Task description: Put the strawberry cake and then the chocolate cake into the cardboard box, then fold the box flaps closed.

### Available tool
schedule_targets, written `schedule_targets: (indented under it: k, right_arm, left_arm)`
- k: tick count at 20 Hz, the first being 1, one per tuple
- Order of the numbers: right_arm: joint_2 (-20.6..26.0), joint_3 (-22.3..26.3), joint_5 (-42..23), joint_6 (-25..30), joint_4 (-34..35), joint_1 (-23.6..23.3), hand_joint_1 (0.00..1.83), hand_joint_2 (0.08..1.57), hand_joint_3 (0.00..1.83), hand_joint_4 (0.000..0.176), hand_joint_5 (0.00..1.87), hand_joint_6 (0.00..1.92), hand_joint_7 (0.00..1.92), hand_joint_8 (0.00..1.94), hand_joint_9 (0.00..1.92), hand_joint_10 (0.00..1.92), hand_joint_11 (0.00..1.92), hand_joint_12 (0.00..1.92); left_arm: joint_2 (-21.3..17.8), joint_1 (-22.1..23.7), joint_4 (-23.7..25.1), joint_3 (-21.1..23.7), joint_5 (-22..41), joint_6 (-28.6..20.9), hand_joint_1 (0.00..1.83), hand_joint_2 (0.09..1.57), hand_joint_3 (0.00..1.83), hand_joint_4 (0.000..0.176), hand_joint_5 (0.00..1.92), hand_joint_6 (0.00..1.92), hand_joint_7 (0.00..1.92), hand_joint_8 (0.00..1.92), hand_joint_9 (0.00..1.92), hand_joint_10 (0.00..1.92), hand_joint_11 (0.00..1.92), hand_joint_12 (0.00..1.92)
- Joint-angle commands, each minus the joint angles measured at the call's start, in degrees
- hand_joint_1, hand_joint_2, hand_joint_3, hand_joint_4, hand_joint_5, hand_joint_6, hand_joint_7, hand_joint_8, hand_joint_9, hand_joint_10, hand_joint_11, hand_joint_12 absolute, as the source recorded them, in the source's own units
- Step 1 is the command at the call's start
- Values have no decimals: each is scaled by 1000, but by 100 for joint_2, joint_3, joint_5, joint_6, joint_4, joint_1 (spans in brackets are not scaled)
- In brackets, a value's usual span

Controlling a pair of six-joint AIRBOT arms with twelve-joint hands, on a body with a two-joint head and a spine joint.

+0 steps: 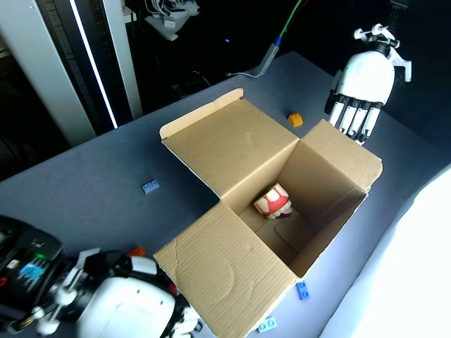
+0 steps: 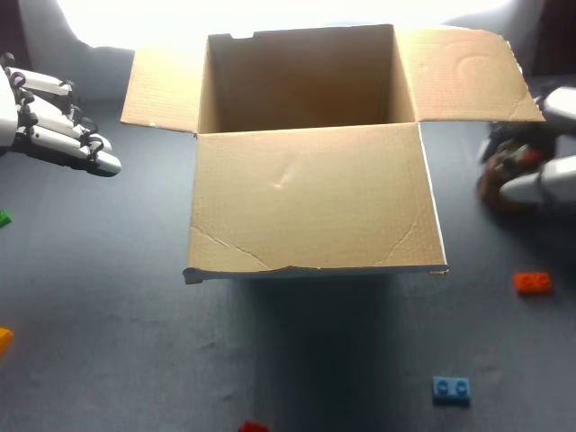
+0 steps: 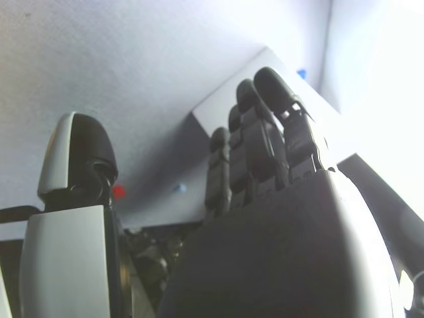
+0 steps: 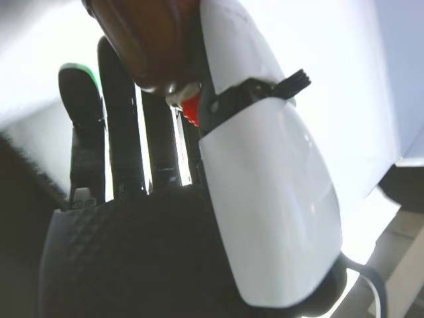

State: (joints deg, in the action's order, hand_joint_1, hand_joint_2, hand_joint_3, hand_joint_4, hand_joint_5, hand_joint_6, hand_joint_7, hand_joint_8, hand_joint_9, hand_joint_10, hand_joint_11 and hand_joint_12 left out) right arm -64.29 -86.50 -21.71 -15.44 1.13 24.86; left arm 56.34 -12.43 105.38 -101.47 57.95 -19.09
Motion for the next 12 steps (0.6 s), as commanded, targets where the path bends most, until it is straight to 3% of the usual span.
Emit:
schedule_targets:
  k: [1, 7, 12]
  right_arm:
    - [174, -26, -540, 71, 126, -82, 1338, 1206, 1, 0, 805, 1084, 827, 1323, 688, 1572, 366, 1812]
    - [830, 179, -488, 147, 123, -417, 1334, 1217, 1, 0, 777, 1125, 809, 1358, 672, 1588, 346, 1832]
    - [1283, 417, -411, 147, -165, -1025, 1331, 1218, 1, 0, 769, 1148, 813, 1328, 668, 1595, 334, 1819]
  left_arm:
    - [-13, 45, -433, -25, -4, 41, 1118, 1063, 1, 46, 157, 0, 244, 0, 374, 11, 0, 1263]
    - [-12, -2, -435, -33, -4, 41, 1135, 1060, 0, 54, 216, 14, 272, 7, 398, 15, 0, 1264]
    - [-12, -5, -435, -22, -4, 41, 1095, 1073, 3, 53, 179, 0, 246, 0, 376, 2, 0, 1239]
